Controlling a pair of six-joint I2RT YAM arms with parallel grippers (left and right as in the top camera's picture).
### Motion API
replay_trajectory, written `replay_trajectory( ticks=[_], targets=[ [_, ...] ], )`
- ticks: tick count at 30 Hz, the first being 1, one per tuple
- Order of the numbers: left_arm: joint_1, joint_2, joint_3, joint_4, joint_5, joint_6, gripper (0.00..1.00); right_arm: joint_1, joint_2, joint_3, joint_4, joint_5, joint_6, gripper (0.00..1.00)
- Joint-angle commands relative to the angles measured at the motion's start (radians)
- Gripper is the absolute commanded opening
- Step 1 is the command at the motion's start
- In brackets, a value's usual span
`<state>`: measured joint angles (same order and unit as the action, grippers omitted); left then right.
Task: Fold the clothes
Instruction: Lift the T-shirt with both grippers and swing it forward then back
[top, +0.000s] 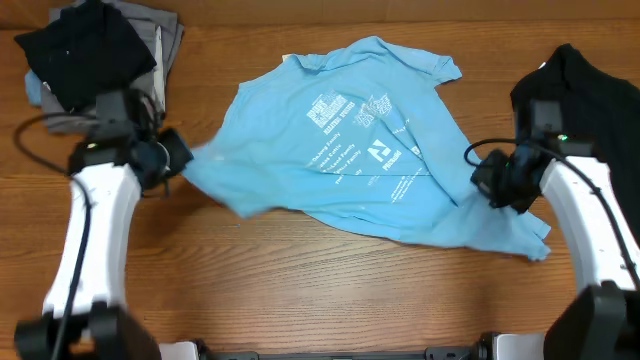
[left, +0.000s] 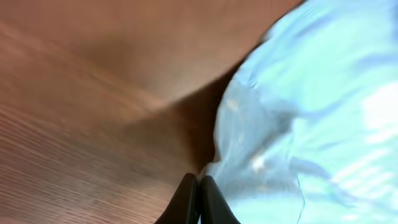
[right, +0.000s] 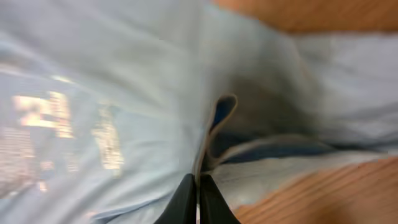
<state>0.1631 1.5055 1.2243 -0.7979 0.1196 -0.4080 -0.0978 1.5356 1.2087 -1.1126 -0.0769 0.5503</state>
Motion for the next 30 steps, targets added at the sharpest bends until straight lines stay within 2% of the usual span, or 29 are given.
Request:
replay_trajectory(
  ticks=[1,8,11,22,25,30],
  targets=[
    [-0.006,-0.111,0.054,-0.022,0.000,0.030,0.04,-0.002,-0.071,0.094,-0.013,0.007,-0.027,0.04],
    [-0.006,-0.301,0.167,-0.100,-0.053,0.009,0.04,-0.002,-0.153,0.270,-0.069,-0.038,-0.071,0.04],
    [-0.006,-0.386,0.278,-0.175,-0.104,0.008,0.04,-0.002,-0.190,0.412,-0.128,-0.057,-0.084,0.04],
    [-0.006,-0.529,0.685,-0.425,-0.106,0.008,0.04,-0.002,-0.321,0.909,-0.354,-0.048,-0.114,0.04],
    [-0.006,-0.544,0.754,-0.455,-0.116,0.009,0.04,-0.002,-0.350,0.978,-0.375,-0.026,-0.113,0.04],
    [-0.006,-0.521,0.744,-0.410,-0.127,0.008,0.04,-0.002,-0.341,0.990,-0.348,-0.017,-0.113,0.04]
  ],
)
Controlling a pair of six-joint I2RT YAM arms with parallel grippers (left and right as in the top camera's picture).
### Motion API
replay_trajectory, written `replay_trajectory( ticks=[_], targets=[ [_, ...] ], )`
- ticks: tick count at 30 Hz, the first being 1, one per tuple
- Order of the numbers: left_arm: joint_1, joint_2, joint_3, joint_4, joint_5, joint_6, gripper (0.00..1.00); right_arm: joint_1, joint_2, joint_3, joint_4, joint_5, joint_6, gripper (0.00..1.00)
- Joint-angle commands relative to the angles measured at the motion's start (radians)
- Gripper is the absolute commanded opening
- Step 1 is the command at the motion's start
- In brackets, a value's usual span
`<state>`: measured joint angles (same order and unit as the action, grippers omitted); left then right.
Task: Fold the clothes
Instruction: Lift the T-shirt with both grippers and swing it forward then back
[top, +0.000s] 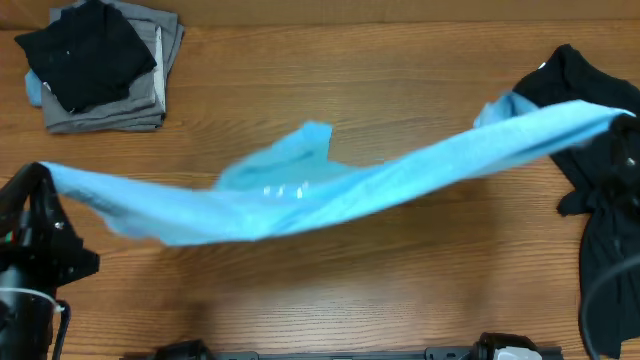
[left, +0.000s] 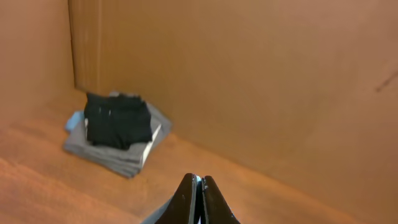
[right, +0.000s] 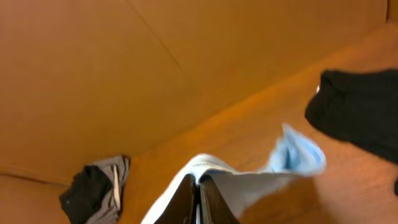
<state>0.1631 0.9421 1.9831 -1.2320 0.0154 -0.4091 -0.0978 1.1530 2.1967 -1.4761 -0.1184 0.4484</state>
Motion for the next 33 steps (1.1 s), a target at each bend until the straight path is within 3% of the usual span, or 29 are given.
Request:
replay_trajectory(
  ticks=[1,9,16,20,25,31,33],
  targets=[
    [-0.006,0.057,-0.021,0.037,-0.022,0.009,0.04,-0.002,0.058,0.002,0.023,0.025,-0.011,0.04],
    [-0.006,0.352,-0.035,0.180,-0.018,0.013,0.04,-0.002,0.315,0.002,0.138,0.027,-0.008,0.04],
    [-0.006,0.665,-0.028,0.476,0.126,0.014,0.04,-0.002,0.563,0.002,0.395,-0.094,-0.008,0.04],
    [-0.006,0.762,0.061,0.545,0.167,-0.018,0.04,-0.002,0.600,0.007,0.537,-0.175,-0.008,0.04],
    [0.002,0.768,0.280,0.527,0.174,-0.009,0.04,-0.036,0.578,0.169,0.520,-0.175,-0.008,0.04],
    [0.003,0.742,0.526,0.359,0.174,0.032,0.04,-0.104,0.569,0.370,0.378,-0.175,-0.008,0.04],
    [0.000,0.742,0.547,0.294,0.174,0.032,0.10,-0.106,0.570,0.372,0.333,-0.175,-0.011,0.04]
  ],
)
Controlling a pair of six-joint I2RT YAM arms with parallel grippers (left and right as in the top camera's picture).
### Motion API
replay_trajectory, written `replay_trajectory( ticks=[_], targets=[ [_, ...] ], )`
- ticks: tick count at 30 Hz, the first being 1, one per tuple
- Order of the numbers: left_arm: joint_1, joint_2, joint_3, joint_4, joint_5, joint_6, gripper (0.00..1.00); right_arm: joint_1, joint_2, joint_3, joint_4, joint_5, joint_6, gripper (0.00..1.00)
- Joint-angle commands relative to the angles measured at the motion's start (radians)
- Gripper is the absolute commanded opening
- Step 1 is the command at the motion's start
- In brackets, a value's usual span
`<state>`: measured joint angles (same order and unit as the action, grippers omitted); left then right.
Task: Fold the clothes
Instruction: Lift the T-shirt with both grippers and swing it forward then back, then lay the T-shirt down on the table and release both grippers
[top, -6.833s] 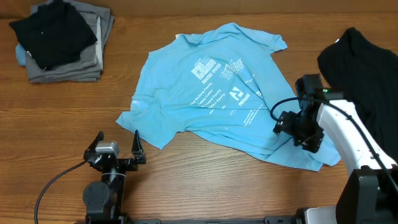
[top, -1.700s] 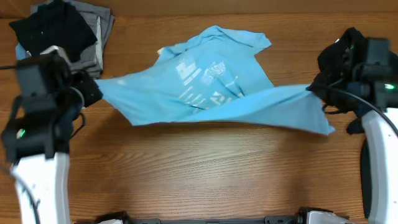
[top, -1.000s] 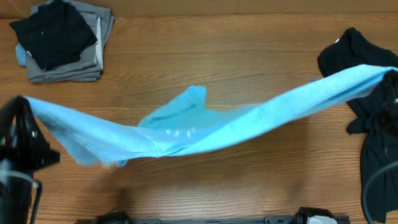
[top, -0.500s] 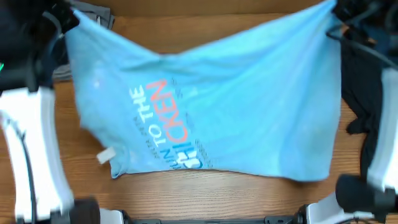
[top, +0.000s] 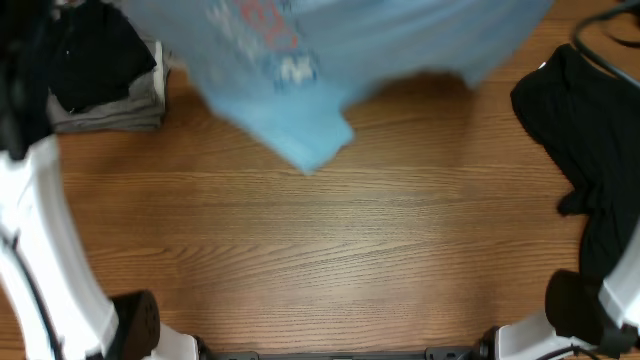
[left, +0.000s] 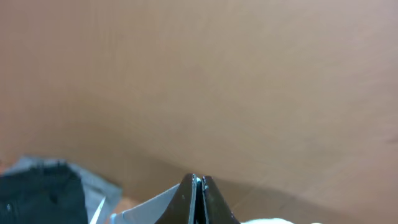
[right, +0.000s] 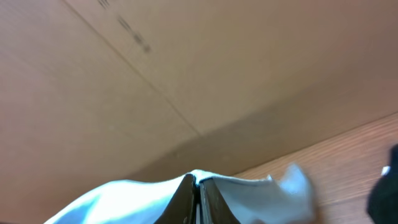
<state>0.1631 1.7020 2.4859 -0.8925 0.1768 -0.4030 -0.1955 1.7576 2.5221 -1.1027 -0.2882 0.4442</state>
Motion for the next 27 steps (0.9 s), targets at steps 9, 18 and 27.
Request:
replay_trajectory(
  ticks=[9,18,27],
  targets=[
    [0.000,0.028,-0.051,-0.442,0.010,0.085,0.04,0.011,-0.016,-0.119,-0.320,0.014,-0.052,0.04],
    [-0.003,0.045,-0.278,-0.620,-0.076,0.095,0.04,0.029,-0.017,-0.300,-0.459,0.018,-0.060,0.04],
    [-0.098,0.045,-0.616,-0.455,0.072,0.164,0.27,0.034,-0.016,-0.403,-0.455,0.109,-0.055,0.04]
  ],
)
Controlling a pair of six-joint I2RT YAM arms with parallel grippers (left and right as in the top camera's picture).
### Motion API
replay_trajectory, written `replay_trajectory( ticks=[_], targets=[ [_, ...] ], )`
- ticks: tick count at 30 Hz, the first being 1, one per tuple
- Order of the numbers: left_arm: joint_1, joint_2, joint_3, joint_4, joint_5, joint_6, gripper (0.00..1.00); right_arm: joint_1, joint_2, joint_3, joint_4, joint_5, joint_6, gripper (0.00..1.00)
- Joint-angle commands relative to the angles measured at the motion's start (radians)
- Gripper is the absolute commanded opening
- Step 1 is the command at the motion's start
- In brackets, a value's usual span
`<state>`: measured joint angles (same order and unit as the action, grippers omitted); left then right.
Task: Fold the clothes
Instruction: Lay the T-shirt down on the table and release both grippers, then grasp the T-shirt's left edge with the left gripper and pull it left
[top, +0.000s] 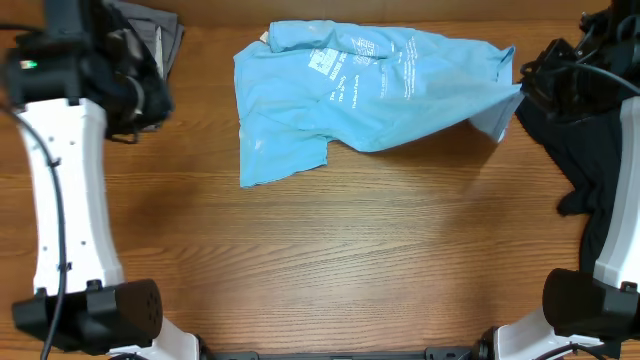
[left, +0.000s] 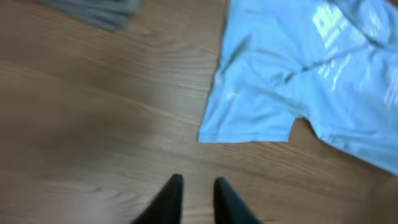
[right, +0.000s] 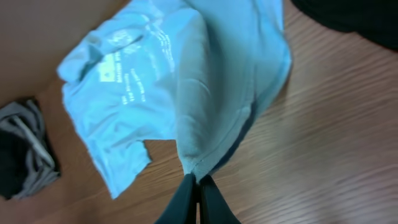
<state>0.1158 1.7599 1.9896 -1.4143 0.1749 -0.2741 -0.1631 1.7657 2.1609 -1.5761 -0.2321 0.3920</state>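
Observation:
The light blue T-shirt (top: 365, 85) with white print lies at the back middle of the table, its left part flat and one sleeve toward the front. My right gripper (right: 198, 177) is shut on the shirt's right edge (right: 205, 124) and holds that side lifted; it sits at the right in the overhead view (top: 527, 88). My left gripper (left: 198, 182) is open with nothing between its fingers, hanging over bare wood left of the blue T-shirt (left: 311, 74); the left arm (top: 120, 95) stands at the far left.
A folded pile of grey and black clothes (top: 150, 35) sits at the back left corner, partly hidden by the left arm. A black garment (top: 590, 150) lies heaped along the right edge. Bare wood spreads across the front half of the table (top: 330, 270).
The shirt was up in the air between both shut grippers; now it lies at the back of the table. My left gripper has let go and is open. The right still grips its edge.
The shirt lay spread on the table with both grippers shut on its left and right sides. Then it hung stretched between them above the table, then higher toward the back. Now it lies at the back, held only by the right gripper.

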Motion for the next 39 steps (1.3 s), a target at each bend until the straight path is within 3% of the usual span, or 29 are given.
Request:
replay_trajectory(
  ticks=[1,6,9,20,39],
  targets=[
    [-0.069,-0.013,-0.169,0.112,0.086,0.035,0.29,0.001,-0.024,-0.061,0.029,0.058,-0.003,0.04],
    [-0.167,0.008,-0.373,0.318,0.061,0.023,0.52,-0.003,-0.023,-0.174,0.098,0.101,-0.003,0.04],
    [-0.194,0.066,-0.413,0.373,-0.002,0.000,0.57,-0.005,-0.023,-0.224,0.125,0.102,-0.003,0.04],
    [-0.198,0.308,-0.412,0.418,-0.060,-0.040,0.52,-0.006,-0.023,-0.250,0.160,0.127,-0.003,0.04],
    [-0.296,0.433,-0.412,0.439,-0.161,-0.055,0.50,-0.008,-0.022,-0.250,0.176,0.143,-0.004,0.04]
  ],
)
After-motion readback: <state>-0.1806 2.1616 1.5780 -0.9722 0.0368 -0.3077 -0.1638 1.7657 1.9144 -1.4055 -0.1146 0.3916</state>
